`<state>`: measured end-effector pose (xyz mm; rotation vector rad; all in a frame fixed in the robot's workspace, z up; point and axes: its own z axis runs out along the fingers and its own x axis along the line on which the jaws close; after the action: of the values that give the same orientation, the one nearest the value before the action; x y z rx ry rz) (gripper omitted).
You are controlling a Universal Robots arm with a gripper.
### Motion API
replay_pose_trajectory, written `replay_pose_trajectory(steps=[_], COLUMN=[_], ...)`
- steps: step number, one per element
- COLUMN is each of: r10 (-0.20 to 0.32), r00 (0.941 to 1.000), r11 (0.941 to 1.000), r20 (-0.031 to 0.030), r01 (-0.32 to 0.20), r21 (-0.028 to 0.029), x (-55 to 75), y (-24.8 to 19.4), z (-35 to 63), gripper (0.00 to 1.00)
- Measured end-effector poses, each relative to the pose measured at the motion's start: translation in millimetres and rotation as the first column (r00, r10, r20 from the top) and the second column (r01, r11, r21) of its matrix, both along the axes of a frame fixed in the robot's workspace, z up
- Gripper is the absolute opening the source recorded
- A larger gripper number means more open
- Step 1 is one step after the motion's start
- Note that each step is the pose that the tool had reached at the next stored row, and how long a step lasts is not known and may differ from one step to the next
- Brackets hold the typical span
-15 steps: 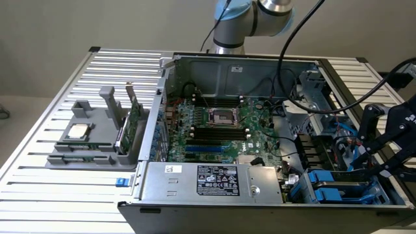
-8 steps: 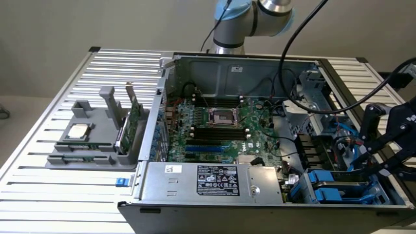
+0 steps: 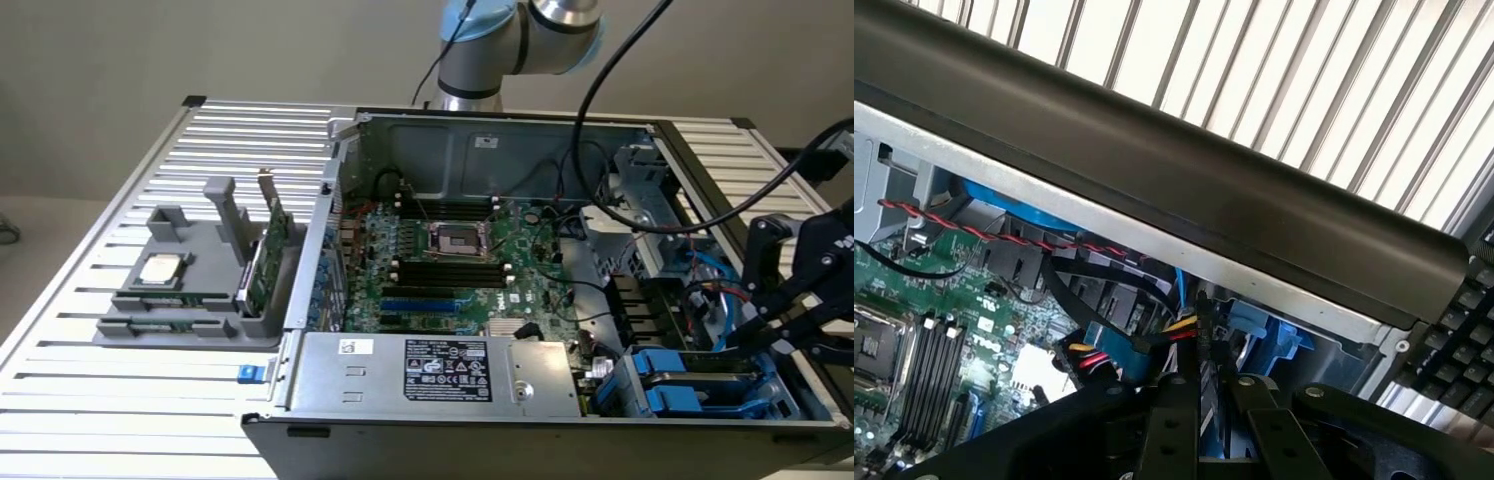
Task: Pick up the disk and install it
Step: 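Insert the first disk wire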
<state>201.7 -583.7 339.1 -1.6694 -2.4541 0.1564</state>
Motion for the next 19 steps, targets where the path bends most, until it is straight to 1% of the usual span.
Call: replay_pose_trajectory(steps=[2,4,5,7,9,10,13,15,19], r10=[-0.004,-0.011,-0.014,-0.023,-0.033,-0.038,-0.052,-0.062,-0.084], r00=[1.0000,0.9999,0.9999,0.9996,0.9991,0.9987,0.9971,0.9955,0.9907], r11=[1.0000,0.9999,0.9999,0.9997,0.9994,0.9993,0.9987,0.9981,0.9965], r20=[-0.0019,-0.0058,-0.0088,-0.0170,-0.0269,-0.0328,-0.0556,-0.0718,-0.1069], r01=[0.004,0.011,0.014,0.023,0.033,0.038,0.052,0.062,0.084], r21=[0.0000,-0.0001,-0.0003,-0.0002,-0.0005,-0.0007,-0.0017,-0.0025,-0.0054], x=[-0.4,-0.8,-0.9,-0.9,-0.9,-0.9,-0.8,-0.9,-0.9], y=[0.1,0.1,0.0,0.0,0.0,0.0,0.0,0.0,0.0], z=[0.0,0.2,0.2,0.1,0.1,0.1,0.1,0.1,0.1], gripper=[0.17,0.17,0.17,0.17,0.17,0.17,0.17,0.17,0.17])
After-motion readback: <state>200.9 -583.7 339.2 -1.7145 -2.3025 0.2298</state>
